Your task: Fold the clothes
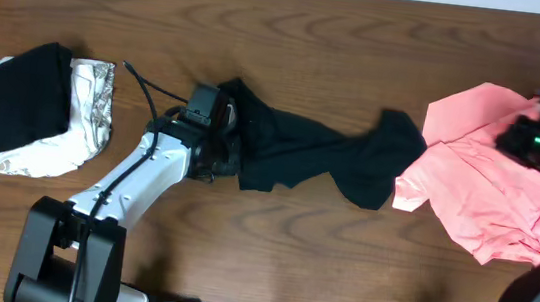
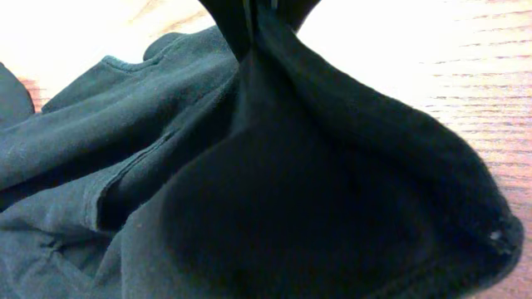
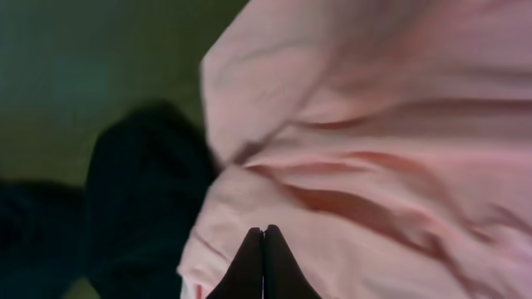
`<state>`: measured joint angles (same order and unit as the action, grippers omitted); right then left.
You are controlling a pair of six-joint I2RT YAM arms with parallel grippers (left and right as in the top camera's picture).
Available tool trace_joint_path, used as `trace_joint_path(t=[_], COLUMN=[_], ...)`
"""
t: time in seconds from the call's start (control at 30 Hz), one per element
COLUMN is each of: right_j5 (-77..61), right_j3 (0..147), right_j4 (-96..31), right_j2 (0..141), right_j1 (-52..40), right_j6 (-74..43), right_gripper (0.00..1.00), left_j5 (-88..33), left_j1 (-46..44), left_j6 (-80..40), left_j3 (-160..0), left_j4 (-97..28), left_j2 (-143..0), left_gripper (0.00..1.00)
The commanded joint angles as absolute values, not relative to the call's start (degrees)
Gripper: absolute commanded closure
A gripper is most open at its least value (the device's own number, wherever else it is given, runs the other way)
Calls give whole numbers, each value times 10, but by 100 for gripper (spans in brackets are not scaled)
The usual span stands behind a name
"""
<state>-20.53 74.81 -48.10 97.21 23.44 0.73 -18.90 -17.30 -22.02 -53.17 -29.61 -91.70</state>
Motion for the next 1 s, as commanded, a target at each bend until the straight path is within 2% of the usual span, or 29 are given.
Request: trace_joint_path(t=[0.0, 0.37, 0.57, 0.7, 0.97], right_j5=[-162, -134, -30, 38, 41], right_j3=[716, 674, 674, 675, 675], right_j4=[-470, -391, -372, -353, -324], right_j2=[1013, 1163, 1198, 1197, 1197], right_j1=[193, 169, 176, 200, 290], right_j6=[29, 29, 16, -13, -32], right_gripper=[99, 99, 99, 99, 99], left_j5=[-183, -184, -184, -184, -184], left_j1=[-171, -171, -171, -171, -171], left_j6=[-210, -210, -210, -210, -210], left_j3=[-534, -534, -534, -534, -534], left_j4=[-297, -298, -298, -298, -297], left_j2=[-909, -909, -909, -909, -909], left_gripper=[94, 94, 94, 94, 94])
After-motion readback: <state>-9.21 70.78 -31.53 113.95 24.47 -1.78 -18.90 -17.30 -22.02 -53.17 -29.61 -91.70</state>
